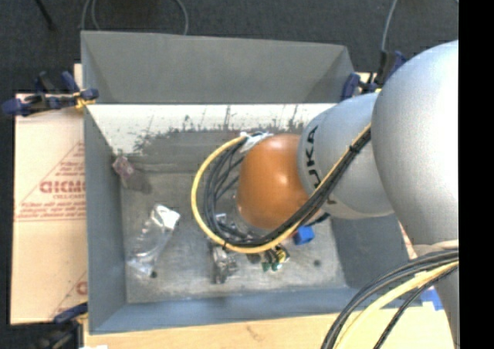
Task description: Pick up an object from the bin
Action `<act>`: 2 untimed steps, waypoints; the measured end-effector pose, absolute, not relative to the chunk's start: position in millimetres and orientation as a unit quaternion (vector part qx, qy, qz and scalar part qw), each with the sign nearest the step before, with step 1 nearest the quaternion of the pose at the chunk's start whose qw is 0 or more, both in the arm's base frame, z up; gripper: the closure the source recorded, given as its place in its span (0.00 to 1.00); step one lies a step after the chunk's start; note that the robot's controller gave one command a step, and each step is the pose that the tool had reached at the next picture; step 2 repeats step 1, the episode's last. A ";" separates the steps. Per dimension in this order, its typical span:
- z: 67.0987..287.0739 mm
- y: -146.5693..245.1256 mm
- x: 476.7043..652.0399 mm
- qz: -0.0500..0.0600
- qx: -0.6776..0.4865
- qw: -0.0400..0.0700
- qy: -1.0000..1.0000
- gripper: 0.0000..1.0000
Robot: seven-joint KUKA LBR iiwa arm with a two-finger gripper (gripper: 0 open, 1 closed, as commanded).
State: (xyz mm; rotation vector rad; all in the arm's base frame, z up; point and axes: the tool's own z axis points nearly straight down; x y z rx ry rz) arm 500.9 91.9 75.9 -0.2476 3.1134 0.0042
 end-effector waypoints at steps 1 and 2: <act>226.7 81.1 515.3 -0.001 -0.237 0.005 0.971 1.00; 226.7 81.1 515.3 -0.001 -0.237 0.005 0.971 1.00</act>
Offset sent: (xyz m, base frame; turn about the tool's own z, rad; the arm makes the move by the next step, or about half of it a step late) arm 0.0119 -0.0100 0.1472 -0.3222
